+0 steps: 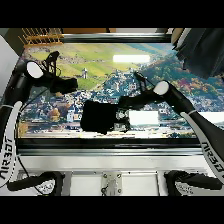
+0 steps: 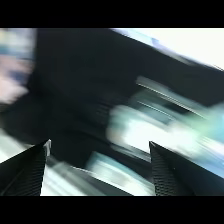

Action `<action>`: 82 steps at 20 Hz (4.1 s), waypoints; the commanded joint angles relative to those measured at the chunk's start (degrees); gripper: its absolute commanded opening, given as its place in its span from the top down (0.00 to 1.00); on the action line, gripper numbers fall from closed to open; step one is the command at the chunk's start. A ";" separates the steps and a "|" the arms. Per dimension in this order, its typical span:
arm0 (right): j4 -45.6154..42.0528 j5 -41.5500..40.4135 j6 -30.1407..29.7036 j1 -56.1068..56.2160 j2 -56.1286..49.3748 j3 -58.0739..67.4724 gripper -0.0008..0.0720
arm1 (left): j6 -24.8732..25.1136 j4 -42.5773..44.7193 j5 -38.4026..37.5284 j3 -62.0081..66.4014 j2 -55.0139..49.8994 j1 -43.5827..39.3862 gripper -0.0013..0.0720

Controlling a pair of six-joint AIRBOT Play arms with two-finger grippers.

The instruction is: Fold the clothes and pants, and hang the long-sleeved shirts on hangers.

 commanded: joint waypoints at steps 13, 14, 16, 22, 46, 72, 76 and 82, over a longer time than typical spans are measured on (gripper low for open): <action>36.94 -4.28 -29.66 -1.88 -15.12 -13.25 0.00 | -0.04 -2.95 8.31 -14.78 4.52 -13.73 0.97; 36.98 -4.28 -29.66 -0.61 -15.87 -12.39 0.00 | -0.04 -2.95 8.07 -14.78 4.52 -13.75 0.97; 36.92 -4.28 -31.45 1.46 -16.26 -11.06 0.23 | -0.46 -2.93 7.26 -14.78 4.52 -13.73 0.97; 26.84 -2.36 -28.94 -6.34 -9.31 -7.63 0.97 | -0.48 -2.91 5.97 -14.78 4.52 -13.73 0.97; -22.84 4.31 11.37 -65.09 27.80 -28.17 0.65 | -2.58 -2.93 8.55 -14.78 4.52 -13.77 0.97; -8.50 4.28 -7.76 -26.56 37.62 -12.98 0.01 | -2.56 -2.84 8.61 -14.78 4.52 -13.79 0.97; -8.50 4.31 -7.76 -26.56 37.66 -12.98 0.96 | -2.56 -2.84 8.61 -14.78 4.50 -13.79 0.97; -8.48 4.28 -7.74 -26.58 37.66 -12.98 0.96 | -2.56 -2.84 8.61 -14.78 4.52 -13.79 0.97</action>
